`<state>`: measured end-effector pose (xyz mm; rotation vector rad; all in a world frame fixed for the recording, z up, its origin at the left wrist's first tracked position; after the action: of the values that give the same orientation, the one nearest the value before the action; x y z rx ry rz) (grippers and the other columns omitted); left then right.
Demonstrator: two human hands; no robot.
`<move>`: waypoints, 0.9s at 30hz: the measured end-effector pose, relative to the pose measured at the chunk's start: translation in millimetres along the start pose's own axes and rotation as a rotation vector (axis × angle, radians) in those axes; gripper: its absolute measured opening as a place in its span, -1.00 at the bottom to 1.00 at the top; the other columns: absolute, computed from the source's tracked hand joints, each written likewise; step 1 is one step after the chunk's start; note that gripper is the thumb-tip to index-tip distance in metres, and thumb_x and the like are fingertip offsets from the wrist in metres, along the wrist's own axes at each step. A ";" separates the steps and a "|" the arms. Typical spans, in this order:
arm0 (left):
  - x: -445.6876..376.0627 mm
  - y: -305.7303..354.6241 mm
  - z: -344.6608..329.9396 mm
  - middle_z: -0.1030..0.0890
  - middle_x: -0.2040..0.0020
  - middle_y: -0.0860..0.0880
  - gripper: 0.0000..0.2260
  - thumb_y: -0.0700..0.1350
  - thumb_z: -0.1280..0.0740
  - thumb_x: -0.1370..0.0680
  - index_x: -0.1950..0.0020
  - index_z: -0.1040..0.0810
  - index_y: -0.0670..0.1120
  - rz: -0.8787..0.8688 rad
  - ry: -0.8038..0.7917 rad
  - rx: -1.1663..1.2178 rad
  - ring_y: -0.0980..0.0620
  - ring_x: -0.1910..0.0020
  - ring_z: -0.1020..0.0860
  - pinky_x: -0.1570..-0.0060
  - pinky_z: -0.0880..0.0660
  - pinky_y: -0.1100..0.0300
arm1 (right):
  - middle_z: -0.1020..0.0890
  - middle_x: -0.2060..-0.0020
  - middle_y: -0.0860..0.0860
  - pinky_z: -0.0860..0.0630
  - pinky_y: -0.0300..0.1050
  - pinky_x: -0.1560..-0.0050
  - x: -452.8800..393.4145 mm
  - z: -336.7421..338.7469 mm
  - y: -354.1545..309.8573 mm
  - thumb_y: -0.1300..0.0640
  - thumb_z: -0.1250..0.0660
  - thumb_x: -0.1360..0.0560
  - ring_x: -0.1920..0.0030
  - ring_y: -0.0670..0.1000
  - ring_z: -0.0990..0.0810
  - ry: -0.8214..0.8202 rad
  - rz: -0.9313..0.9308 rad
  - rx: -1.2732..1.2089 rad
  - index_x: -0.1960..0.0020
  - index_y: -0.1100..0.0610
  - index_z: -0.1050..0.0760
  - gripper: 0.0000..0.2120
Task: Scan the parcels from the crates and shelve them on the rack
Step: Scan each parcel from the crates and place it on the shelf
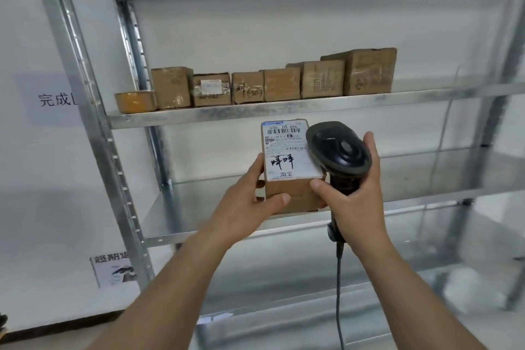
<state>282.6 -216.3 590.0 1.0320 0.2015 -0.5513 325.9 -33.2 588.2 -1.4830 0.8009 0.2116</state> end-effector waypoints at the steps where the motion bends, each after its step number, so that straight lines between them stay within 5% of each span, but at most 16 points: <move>1: -9.4 1.3 -9.1 -0.49 -0.29 0.29 -0.28 0.08 -0.41 -0.43 -0.49 -0.13 0.32 -0.012 -0.007 0.002 0.19 -0.23 -0.50 -0.13 -0.56 0.04 | -0.39 0.02 -0.71 -0.43 -0.45 -0.18 -6.3 10.1 2.7 0.33 -0.51 -0.40 -0.15 -0.51 -0.42 0.024 -0.003 0.012 -0.44 -0.31 -0.01 -0.05; 5: -50.7 7.3 -45.0 -0.52 -0.27 0.25 -0.31 0.03 -0.44 -0.46 -0.48 -0.16 0.32 -0.053 -0.032 0.041 0.18 -0.23 -0.49 -0.12 -0.56 0.01 | -0.40 -0.11 -0.58 -0.45 -0.24 -0.28 -34.4 45.9 9.2 0.32 -0.51 -0.40 -0.23 -0.46 -0.40 0.090 0.022 0.080 -0.50 -0.25 -0.01 -0.03; 9: -96.9 19.2 -78.2 -0.53 -0.23 0.22 -0.36 -0.02 -0.43 -0.50 -0.45 -0.18 0.32 -0.112 -0.065 0.041 0.18 -0.22 -0.49 -0.16 -0.53 0.10 | -0.36 -0.16 -0.45 -0.37 -0.57 -0.08 -66.4 79.4 16.3 0.35 -0.50 -0.41 -0.11 -0.57 -0.39 0.172 0.060 0.140 -0.58 -0.08 0.00 -0.02; 12: -128.7 26.8 -98.1 -0.52 -0.18 0.23 -0.37 -0.03 -0.42 -0.51 -0.46 -0.17 0.29 -0.143 -0.095 0.042 0.17 -0.20 -0.51 -0.08 -0.51 0.30 | -0.35 -0.16 -0.46 -0.34 -0.61 -0.08 -88.3 99.4 22.9 0.35 -0.50 -0.41 -0.09 -0.60 -0.38 0.219 0.080 0.181 -0.59 -0.06 0.00 -0.03; 14: -148.8 32.2 -109.3 -0.52 -0.17 0.23 -0.37 -0.02 -0.42 -0.51 -0.47 -0.18 0.28 -0.175 -0.118 0.044 0.16 -0.19 -0.52 -0.05 -0.50 0.33 | -0.37 -0.16 -0.48 -0.37 -0.53 -0.18 -103.4 109.8 27.1 0.34 -0.50 -0.41 -0.11 -0.58 -0.38 0.240 0.093 0.199 -0.59 -0.07 0.00 -0.03; 18: -184.1 39.3 -130.9 -0.51 -0.14 0.27 -0.38 0.01 -0.42 -0.51 -0.46 -0.18 0.29 -0.217 -0.159 0.050 0.15 -0.17 -0.53 -0.08 -0.49 0.29 | -0.44 -0.12 -0.57 -0.43 0.07 -0.39 -127.7 128.9 33.2 0.29 -0.53 -0.39 -0.21 -0.47 -0.42 0.295 0.108 0.238 -0.58 -0.12 0.00 -0.01; 27: -238.3 59.2 -194.8 -0.55 -0.13 0.26 -0.40 0.01 -0.42 -0.50 -0.46 -0.23 0.26 -0.292 -0.221 0.089 0.21 -0.17 -0.52 -0.12 -0.50 0.23 | -0.41 -0.19 -0.40 -0.41 -0.02 -0.40 -163.2 188.6 46.6 0.31 -0.52 -0.40 -0.19 -0.46 -0.44 0.403 0.132 0.279 -0.59 -0.04 -0.01 -0.02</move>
<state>130.2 54.2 633.3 1.0254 0.1327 -0.9408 244.1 203.9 626.5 -1.2226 1.2025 -0.1046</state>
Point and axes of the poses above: each hand's wrist, its own x-axis away from the middle knuckle, its own z-axis out of the back of the hand, y = z × x, the point moved 8 cm from there along -x, towards the middle knuckle
